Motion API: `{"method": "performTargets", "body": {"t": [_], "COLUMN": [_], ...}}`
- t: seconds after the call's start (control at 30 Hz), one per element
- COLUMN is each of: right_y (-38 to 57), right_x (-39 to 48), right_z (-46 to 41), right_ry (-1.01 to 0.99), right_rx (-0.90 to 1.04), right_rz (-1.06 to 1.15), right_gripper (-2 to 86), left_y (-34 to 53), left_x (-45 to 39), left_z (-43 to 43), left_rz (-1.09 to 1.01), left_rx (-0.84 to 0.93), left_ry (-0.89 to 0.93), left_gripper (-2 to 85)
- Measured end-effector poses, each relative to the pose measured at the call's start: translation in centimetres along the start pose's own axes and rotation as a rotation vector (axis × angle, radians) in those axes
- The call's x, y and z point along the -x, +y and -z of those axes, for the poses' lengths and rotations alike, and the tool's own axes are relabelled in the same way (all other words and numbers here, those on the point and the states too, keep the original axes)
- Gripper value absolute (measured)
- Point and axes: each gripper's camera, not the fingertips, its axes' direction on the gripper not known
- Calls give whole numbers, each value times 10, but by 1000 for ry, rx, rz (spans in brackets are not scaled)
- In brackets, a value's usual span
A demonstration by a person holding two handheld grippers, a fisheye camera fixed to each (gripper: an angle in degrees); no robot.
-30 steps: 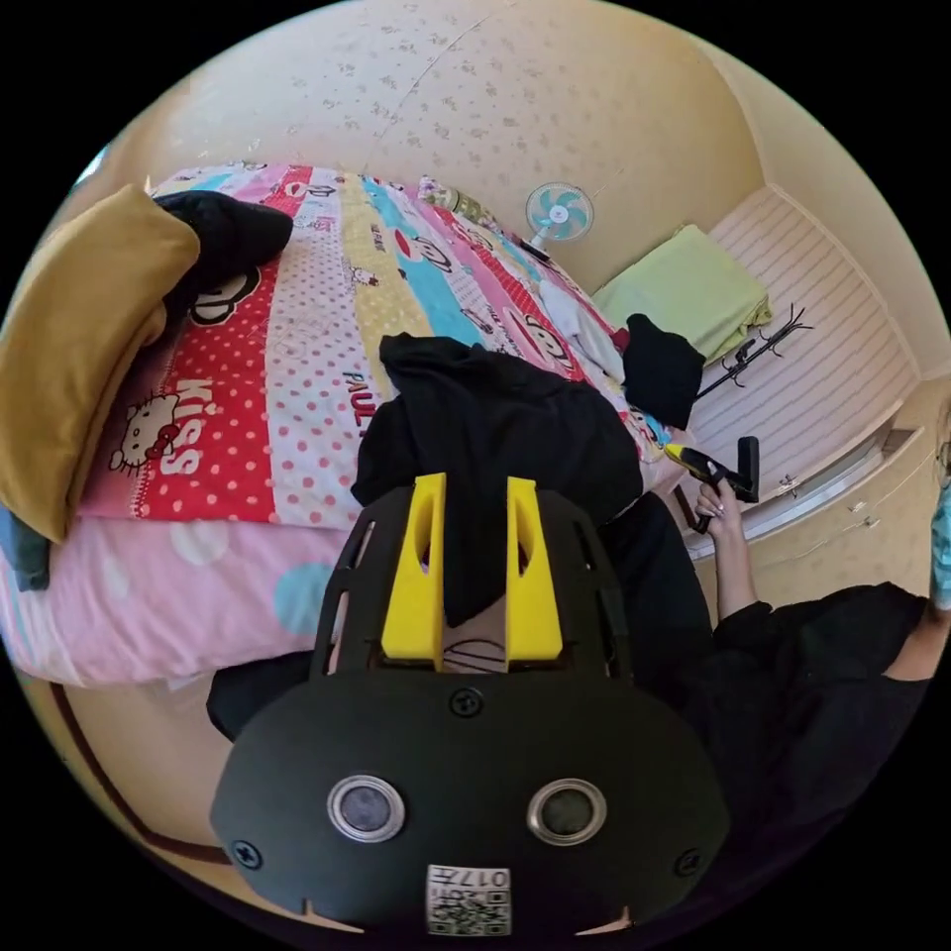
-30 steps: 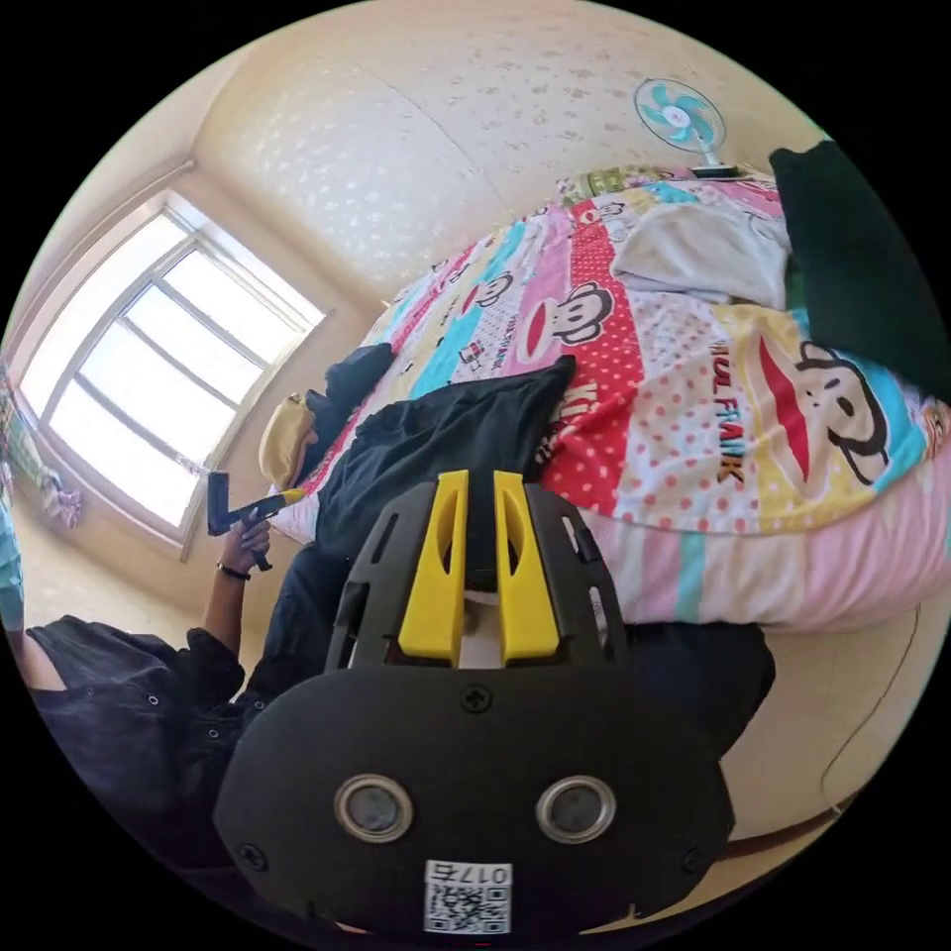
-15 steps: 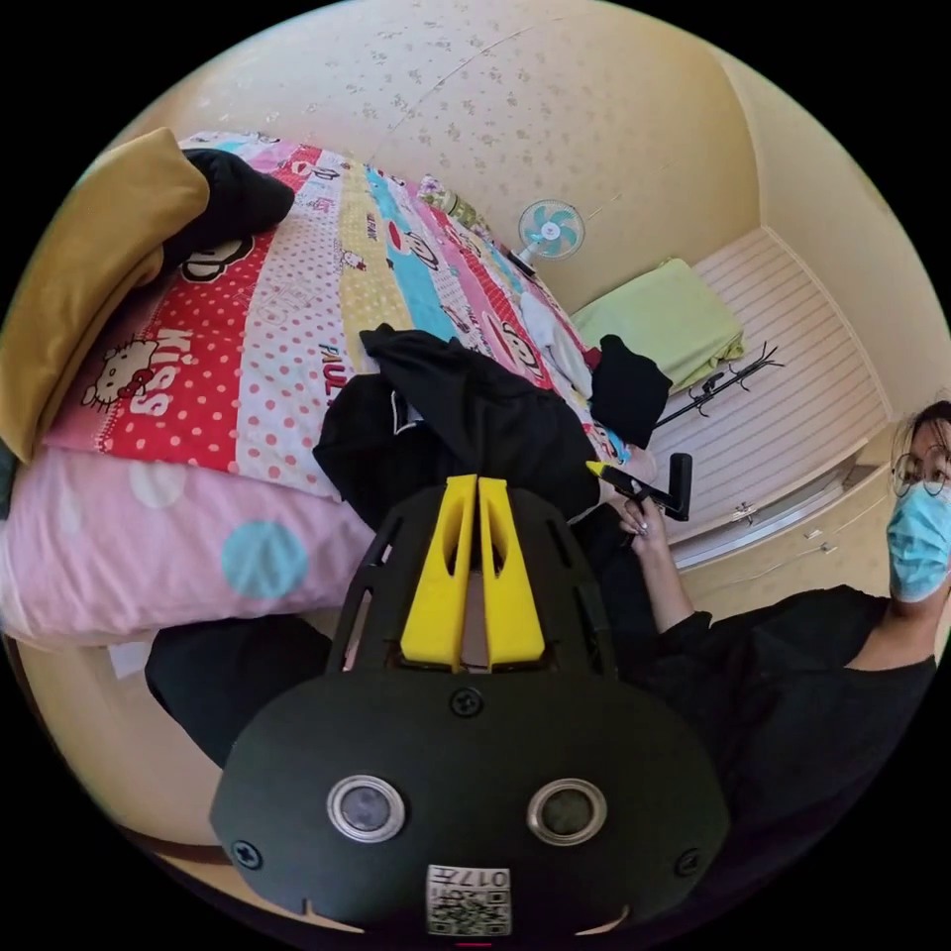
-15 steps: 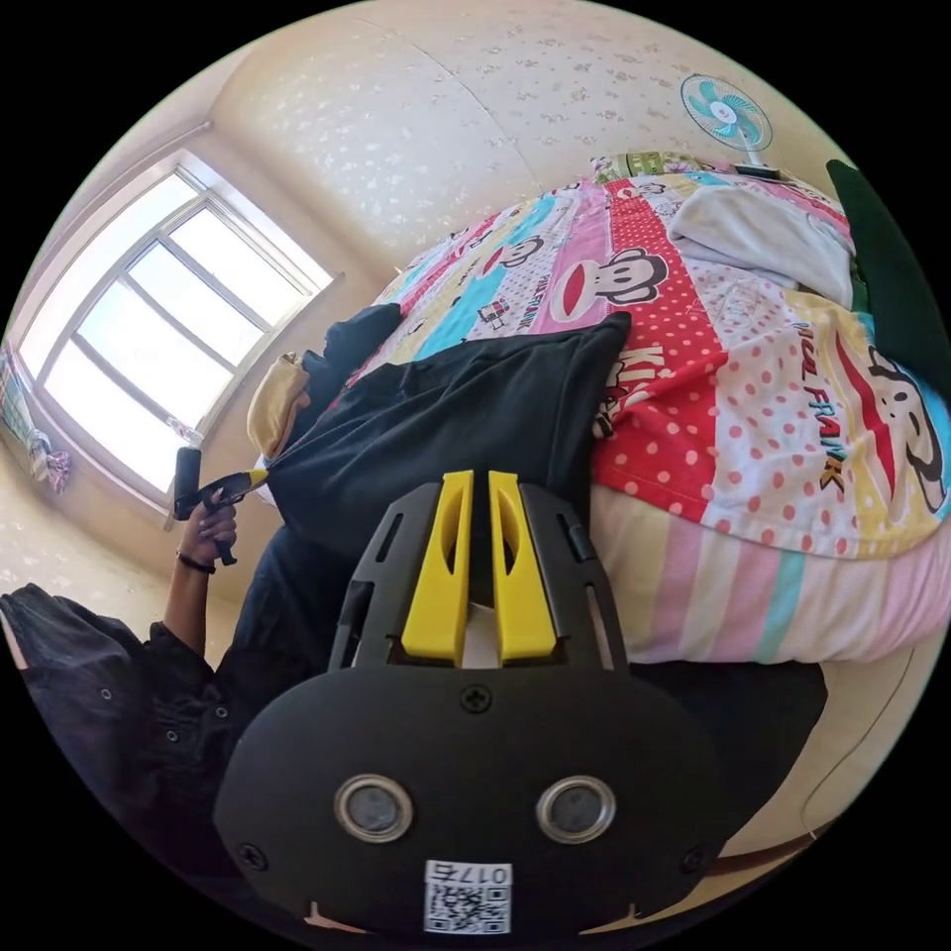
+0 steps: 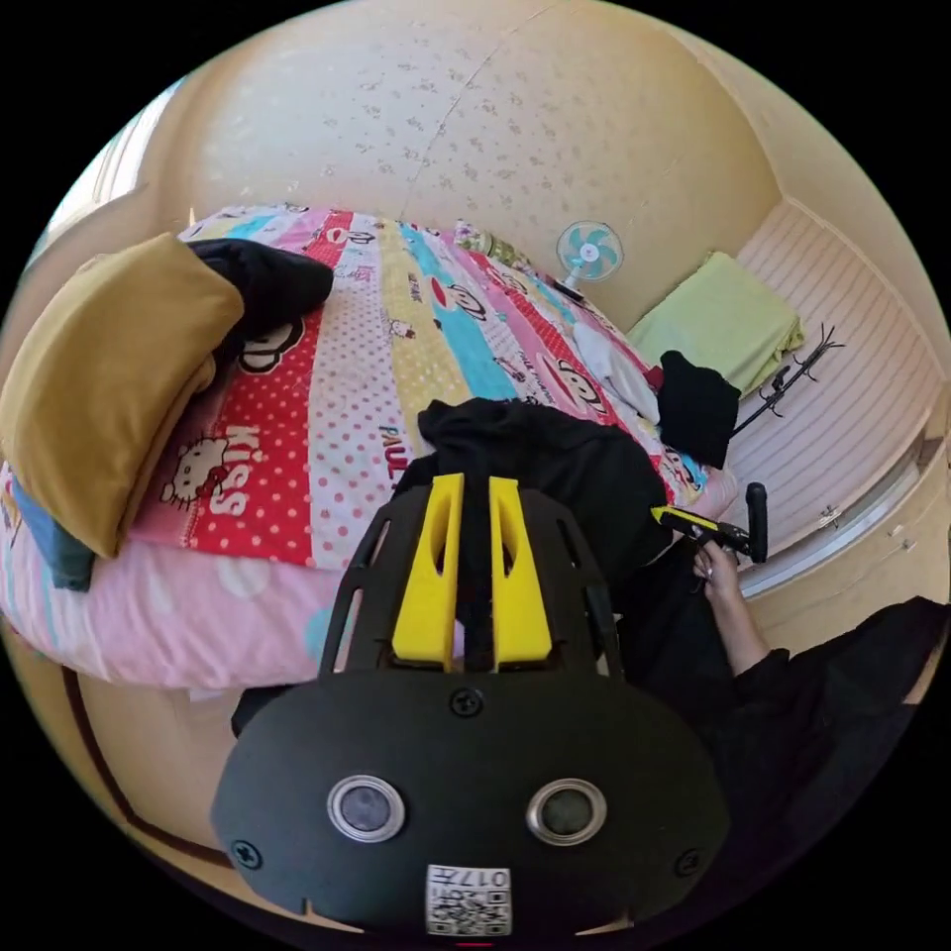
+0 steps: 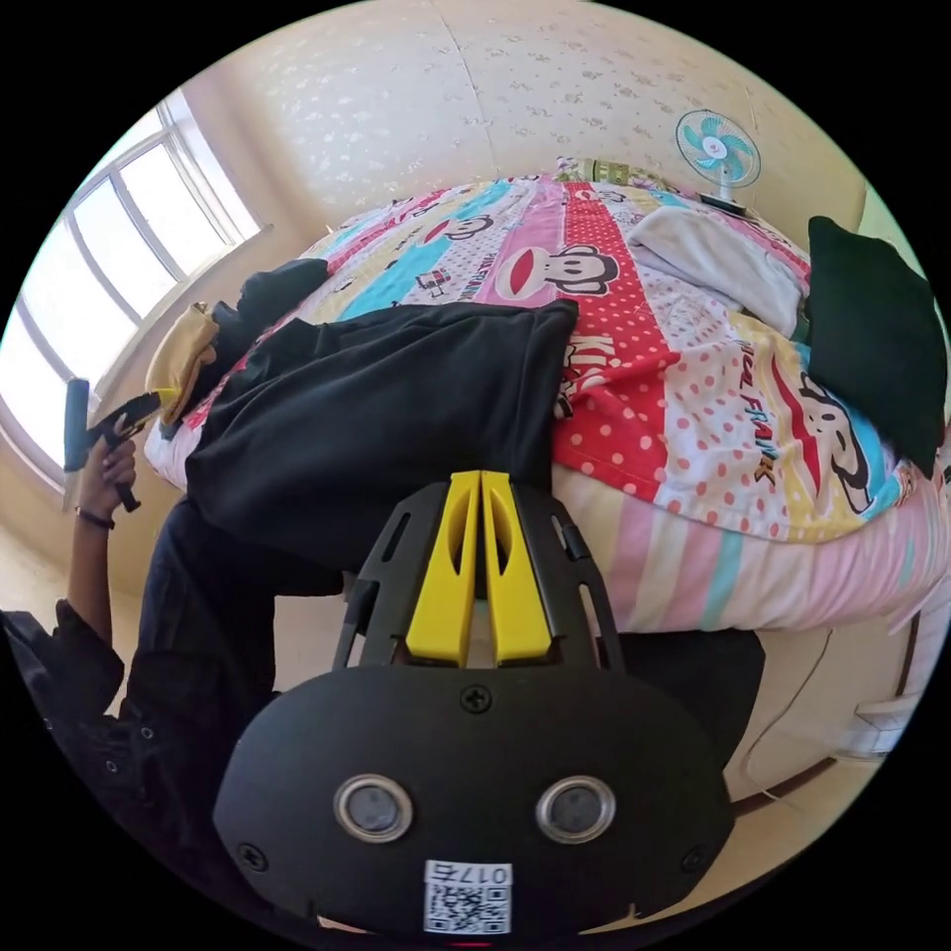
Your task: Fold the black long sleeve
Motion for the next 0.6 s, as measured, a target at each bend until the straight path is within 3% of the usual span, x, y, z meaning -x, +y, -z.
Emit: {"method": "performTargets", "body": {"t": [0.2,0.33,0.53,0.6], "right_y": [25,30,32,30], "right_x": [-15,-26,-42,-48], "right_z": [2,3,5,6], "right_ry": [-72,-114,-160,-179], "right_rx": [-98,-111,-121,-123], "right_rz": [64,49,7,0], "right_gripper": [4,3,3,3], "left_y": [-72,-79,-60,-59], "left_x": [28,43,79,93], "left_z": [-77,-130,-62,-61], "left_rz": [23,96,346,381], "left_rx": [94,287,-197,-191], "left_ry": [-28,44,25,-9], "left_gripper": [94,8,-6,-5]}}
